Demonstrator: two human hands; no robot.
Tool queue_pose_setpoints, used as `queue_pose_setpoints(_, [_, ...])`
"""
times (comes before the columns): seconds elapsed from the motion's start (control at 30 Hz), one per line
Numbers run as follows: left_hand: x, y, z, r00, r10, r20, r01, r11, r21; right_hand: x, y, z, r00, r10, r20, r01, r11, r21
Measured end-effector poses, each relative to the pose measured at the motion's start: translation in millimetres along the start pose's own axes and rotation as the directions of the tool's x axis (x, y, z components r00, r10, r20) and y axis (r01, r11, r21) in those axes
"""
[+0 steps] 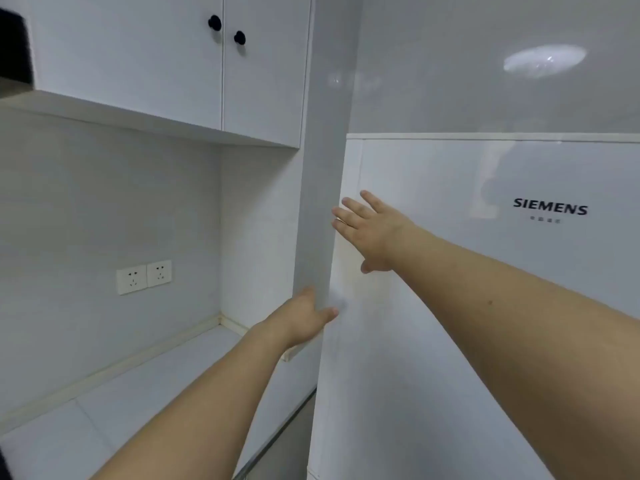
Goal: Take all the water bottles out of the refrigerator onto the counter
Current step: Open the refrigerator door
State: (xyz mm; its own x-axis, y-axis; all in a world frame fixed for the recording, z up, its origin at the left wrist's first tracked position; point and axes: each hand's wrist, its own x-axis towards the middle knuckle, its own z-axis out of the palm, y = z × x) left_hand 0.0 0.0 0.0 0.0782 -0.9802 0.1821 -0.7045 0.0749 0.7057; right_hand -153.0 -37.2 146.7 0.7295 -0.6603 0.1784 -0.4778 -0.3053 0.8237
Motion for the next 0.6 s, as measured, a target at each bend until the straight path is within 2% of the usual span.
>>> queue_pose_setpoints(0.03, [4, 0, 2, 1.0, 0.011, 0.006, -0.011, 1.0, -0.013, 5, 0, 0, 1.0, -0.006, 0.006, 0.007, 0.999, -0.049])
queue_pose_setpoints(0.2, [29, -3, 10, 1.0, 0.026, 0.014, -0.025, 0.999, -0.044, 29, -1, 10, 0.999, -0.022, 0.032, 0.024, 0.998, -0.054])
queue_pose_setpoints(0.37, [51, -12, 23, 0.999, 0.033, 0.006, -0.031, 0.988, -0.152, 40, 2, 17, 0.999, -0.026, 0.024, 0.029, 0.993, -0.111])
queue_pose_setpoints(0.6, [59, -14, 33, 1.0, -0.006, -0.022, -0.002, 0.932, -0.363, 45, -3, 17, 1.0, -0.014, 0.003, 0.015, 0.996, -0.087])
